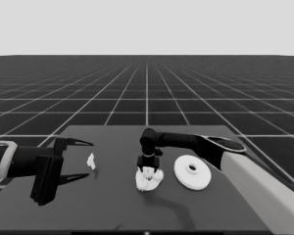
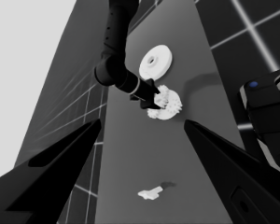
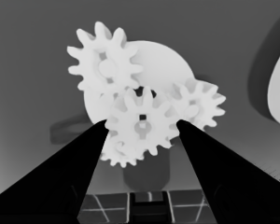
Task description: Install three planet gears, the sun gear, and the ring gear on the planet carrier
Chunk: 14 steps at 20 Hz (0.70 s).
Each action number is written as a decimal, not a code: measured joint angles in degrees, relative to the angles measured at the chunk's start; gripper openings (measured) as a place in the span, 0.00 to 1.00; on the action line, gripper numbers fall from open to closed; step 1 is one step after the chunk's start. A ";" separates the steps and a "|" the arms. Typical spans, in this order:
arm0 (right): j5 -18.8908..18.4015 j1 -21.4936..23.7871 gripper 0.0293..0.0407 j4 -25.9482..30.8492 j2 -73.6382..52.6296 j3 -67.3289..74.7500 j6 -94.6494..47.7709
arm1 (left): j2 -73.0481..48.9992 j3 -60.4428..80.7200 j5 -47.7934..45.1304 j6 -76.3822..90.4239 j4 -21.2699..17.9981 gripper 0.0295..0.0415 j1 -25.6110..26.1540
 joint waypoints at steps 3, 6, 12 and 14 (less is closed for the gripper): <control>0.01 -0.15 0.14 0.00 0.00 -0.01 1.79 | 0.00 0.00 0.00 0.00 0.00 0.75 0.00; 0.01 -0.36 0.14 0.00 -0.05 -0.05 3.59 | 0.00 0.00 0.00 0.00 0.00 0.75 0.00; 0.01 -0.41 0.14 -0.01 -0.06 -0.06 7.19 | 0.00 0.00 0.00 0.00 0.00 0.75 0.00; 0.01 -0.41 0.14 -0.01 -0.06 -0.06 8.39 | 0.00 0.00 0.00 0.00 0.00 0.75 0.00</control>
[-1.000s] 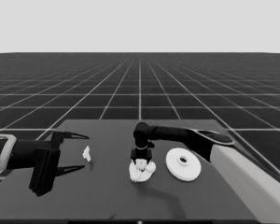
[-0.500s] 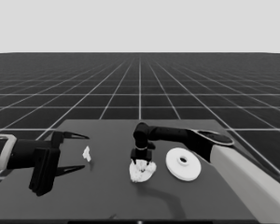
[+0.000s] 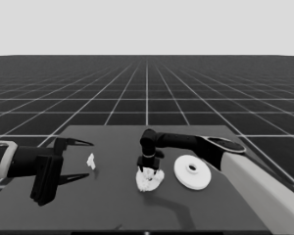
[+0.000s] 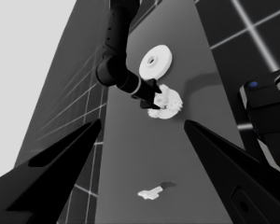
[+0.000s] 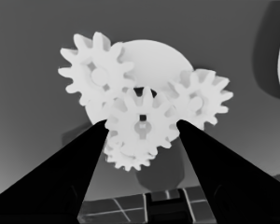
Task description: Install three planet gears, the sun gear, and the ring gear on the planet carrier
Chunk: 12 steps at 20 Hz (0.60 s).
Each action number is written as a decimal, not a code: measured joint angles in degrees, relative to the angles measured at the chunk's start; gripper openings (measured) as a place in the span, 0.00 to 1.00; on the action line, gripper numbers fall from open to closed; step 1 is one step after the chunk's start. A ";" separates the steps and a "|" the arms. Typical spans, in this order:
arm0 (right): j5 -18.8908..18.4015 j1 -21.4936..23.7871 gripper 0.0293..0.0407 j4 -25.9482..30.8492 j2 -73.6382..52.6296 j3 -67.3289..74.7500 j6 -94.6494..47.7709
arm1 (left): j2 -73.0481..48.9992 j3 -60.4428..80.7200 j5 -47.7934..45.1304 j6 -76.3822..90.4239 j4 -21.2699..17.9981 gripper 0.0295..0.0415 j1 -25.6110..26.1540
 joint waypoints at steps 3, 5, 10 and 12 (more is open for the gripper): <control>0.00 0.00 0.14 0.00 0.00 0.00 1.80 | 0.00 0.00 0.00 0.00 0.00 0.75 0.00; 0.00 0.00 0.14 0.00 0.00 0.00 3.00 | 0.00 0.00 0.00 0.00 0.00 0.75 0.00; 0.00 0.00 0.14 0.00 0.00 0.00 6.00 | 0.00 0.00 0.00 0.00 0.00 0.75 0.00; 0.00 0.00 0.14 0.00 0.00 0.00 7.20 | 0.00 0.00 0.00 0.00 0.00 0.75 0.00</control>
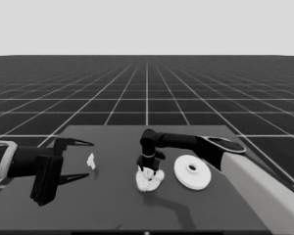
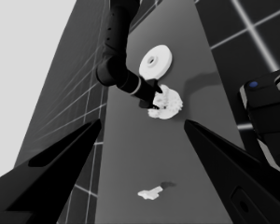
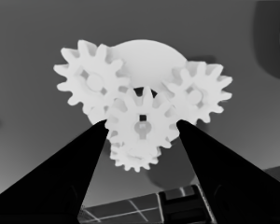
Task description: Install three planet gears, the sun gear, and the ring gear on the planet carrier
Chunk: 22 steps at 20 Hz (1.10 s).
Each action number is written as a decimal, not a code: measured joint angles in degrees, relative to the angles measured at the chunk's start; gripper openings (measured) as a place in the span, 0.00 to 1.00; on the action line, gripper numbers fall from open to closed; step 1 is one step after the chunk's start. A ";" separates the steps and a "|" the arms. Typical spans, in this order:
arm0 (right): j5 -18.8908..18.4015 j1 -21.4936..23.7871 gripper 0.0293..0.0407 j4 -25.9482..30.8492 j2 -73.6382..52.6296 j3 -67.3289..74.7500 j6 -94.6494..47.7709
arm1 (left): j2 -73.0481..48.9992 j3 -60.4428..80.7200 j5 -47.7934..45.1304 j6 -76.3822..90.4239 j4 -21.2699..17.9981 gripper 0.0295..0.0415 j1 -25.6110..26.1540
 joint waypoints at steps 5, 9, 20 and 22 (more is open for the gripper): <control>0.00 0.00 0.14 0.00 0.00 0.00 3.00 | 0.00 0.00 0.00 0.00 0.00 0.75 0.00; 0.00 0.00 0.14 0.00 0.00 0.00 5.40 | 0.00 0.00 0.00 0.00 0.00 0.75 0.00; 0.00 0.00 0.14 0.00 0.00 0.00 12.00 | 0.00 0.00 0.00 0.00 0.00 0.75 0.00; 0.00 0.00 0.14 0.00 0.00 0.00 13.20 | 0.00 0.00 0.00 0.00 0.00 0.75 0.00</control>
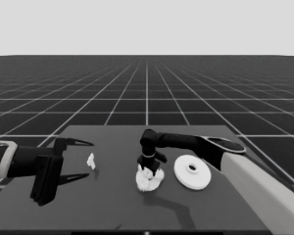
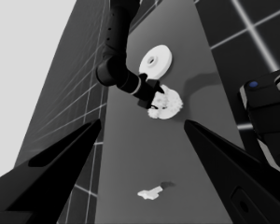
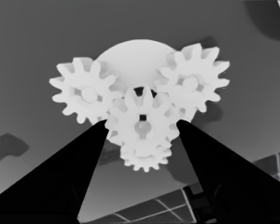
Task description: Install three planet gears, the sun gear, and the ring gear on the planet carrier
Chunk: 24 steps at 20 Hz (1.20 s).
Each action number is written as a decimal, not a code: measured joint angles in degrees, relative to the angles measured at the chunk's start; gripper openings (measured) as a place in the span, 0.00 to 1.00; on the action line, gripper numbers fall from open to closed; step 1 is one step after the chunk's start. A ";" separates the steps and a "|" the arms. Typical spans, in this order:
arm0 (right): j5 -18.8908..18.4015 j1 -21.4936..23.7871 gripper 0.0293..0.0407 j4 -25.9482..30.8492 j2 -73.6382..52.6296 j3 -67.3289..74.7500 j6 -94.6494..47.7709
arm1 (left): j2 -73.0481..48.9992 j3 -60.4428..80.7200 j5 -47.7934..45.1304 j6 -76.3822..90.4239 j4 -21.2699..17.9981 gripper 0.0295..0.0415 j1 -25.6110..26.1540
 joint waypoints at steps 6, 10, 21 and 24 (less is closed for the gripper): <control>0.00 0.00 0.14 0.00 0.00 0.00 3.60 | 0.00 0.00 0.00 0.00 0.00 0.75 0.00; 0.00 0.00 0.14 0.00 0.00 0.00 6.00 | 0.00 0.00 0.00 0.00 0.00 0.75 0.00; 0.00 0.00 0.14 0.00 0.00 0.00 12.60 | 0.00 0.00 0.00 0.00 0.00 0.75 0.00; 0.00 0.00 0.14 0.00 0.01 0.00 14.40 | 0.00 0.00 0.00 0.00 0.00 0.75 0.00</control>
